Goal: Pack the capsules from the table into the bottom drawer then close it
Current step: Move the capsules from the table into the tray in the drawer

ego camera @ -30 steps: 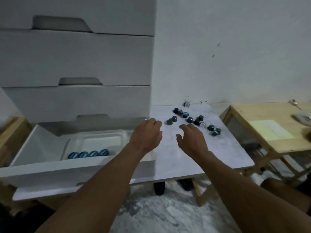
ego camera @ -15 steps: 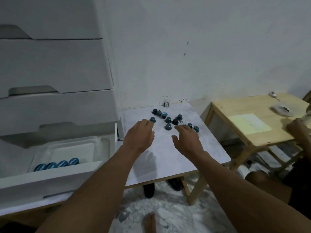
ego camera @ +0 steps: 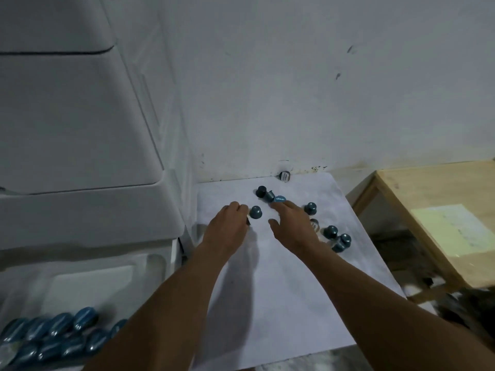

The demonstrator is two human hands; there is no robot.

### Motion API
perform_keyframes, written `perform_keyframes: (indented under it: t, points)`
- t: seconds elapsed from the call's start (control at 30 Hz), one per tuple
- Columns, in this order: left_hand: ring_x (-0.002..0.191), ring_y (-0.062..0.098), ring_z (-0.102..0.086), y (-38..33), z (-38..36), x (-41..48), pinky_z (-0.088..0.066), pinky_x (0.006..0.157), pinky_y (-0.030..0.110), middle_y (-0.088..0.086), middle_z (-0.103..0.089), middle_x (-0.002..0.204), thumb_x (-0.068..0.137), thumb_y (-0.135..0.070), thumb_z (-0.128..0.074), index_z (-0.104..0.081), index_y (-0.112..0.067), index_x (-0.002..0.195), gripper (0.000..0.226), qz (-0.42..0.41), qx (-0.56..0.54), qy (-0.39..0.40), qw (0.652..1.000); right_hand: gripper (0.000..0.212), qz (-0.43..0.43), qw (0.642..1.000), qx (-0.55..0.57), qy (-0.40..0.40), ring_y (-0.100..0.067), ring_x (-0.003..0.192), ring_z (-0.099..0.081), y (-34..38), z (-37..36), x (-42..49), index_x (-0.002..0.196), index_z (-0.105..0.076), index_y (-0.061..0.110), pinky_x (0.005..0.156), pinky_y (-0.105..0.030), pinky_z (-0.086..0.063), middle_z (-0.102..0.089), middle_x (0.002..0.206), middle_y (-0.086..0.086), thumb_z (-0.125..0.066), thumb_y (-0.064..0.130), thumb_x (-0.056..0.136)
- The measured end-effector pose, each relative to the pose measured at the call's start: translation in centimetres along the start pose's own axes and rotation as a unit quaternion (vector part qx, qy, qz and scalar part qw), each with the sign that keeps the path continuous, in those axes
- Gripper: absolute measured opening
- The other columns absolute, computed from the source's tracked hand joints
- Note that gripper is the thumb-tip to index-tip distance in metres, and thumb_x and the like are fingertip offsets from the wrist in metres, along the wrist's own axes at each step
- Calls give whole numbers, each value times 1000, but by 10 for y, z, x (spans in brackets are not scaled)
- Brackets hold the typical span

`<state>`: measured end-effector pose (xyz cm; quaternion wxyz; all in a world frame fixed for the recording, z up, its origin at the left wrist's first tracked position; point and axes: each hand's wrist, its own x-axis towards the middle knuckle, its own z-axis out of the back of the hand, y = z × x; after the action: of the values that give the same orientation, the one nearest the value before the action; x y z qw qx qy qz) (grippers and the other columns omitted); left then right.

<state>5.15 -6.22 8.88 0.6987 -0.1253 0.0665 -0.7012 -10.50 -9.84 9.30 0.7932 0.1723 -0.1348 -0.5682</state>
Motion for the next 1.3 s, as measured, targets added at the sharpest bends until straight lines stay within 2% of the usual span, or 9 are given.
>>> perform_keyframes:
  t: [0.13, 0.27, 0.43, 0.57, 0.67, 0.9, 1.07, 1.17, 1.3]
  points:
    - [103, 20, -52, 12, -26, 35, -37, 75, 25, 3, -54, 113, 92, -21, -50, -54, -14, 110, 20, 35, -28, 37, 998, 37, 1, 999, 2, 40, -31, 111, -58, -5, -21, 42, 125, -56, 14, 96, -40, -46, -57, 130, -9, -59, 17, 89]
    - [110, 21, -51, 19, -52, 52, -41, 87, 29, 5, -53, 120, 88, -23, -59, -51, -12, 120, 35, 37, -48, 93, 994, 39, -3, 997, 8, 72, -27, 116, -55, -16, -41, 67, 126, -57, 15, 96, -35, -43, -57, 131, -7, -59, 14, 87]
    - [117, 21, -48, 26, -71, 68, -41, 96, 29, 5, -52, 128, 88, -25, -62, -48, -12, 128, 45, 32, -33, 96, 994, 29, 4, 995, 21, 97, -30, 107, -59, -21, -57, 89, 114, -62, 11, 86, -36, -45, -61, 120, -10, -56, 7, 87]
    - [112, 21, -49, 32, -83, 77, -40, 94, 30, 5, -53, 123, 89, -24, -56, -51, -13, 120, 33, 9, -20, 98, 995, 43, -1, 991, 17, 135, -29, 120, -53, -27, -64, 109, 131, -53, 14, 101, -37, -43, -52, 137, -10, -57, 10, 88]
    - [112, 21, -49, 39, -90, 87, -38, 95, 30, 5, -54, 123, 93, -22, -49, -52, -13, 118, 27, 34, -24, 110, 993, 47, 12, 986, 17, 165, -29, 122, -52, -28, -70, 124, 134, -50, 15, 103, -38, -43, -48, 139, -11, -59, 12, 88]
    - [103, 23, -53, 49, -94, 110, -40, 85, 29, 8, -61, 112, 92, -15, -50, -56, -9, 112, 22, 71, -59, 108, 990, 27, 30, 981, 14, 192, -31, 107, -57, -34, -76, 149, 113, -63, 5, 92, -42, -47, -61, 115, -16, -56, 14, 89]
    - [101, 24, -56, 49, -91, 109, -42, 82, 30, 9, -62, 110, 90, -18, -56, -56, -10, 110, 22, 105, -69, 96, 988, 16, 18, 983, 18, 181, -31, 95, -60, -33, -80, 148, 98, -62, 4, 81, -39, -49, -64, 103, -14, -58, 15, 87]
    - [104, 24, -55, 51, -85, 104, -44, 85, 30, 9, -57, 115, 87, -23, -61, -53, -12, 119, 35, 116, -70, 89, 987, 25, 0, 985, 30, 169, -32, 98, -58, -31, -73, 142, 105, -59, 5, 81, -37, -48, -62, 110, -14, -61, 13, 82]
    - [107, 21, -55, 43, -67, 99, -45, 87, 23, 6, -52, 122, 82, -24, -70, -51, -13, 129, 52, 129, -94, 72, 984, 55, 1, 986, 56, 157, -32, 114, -54, -27, -54, 130, 131, -51, 15, 95, -34, -44, -51, 130, -13, -65, 11, 77]
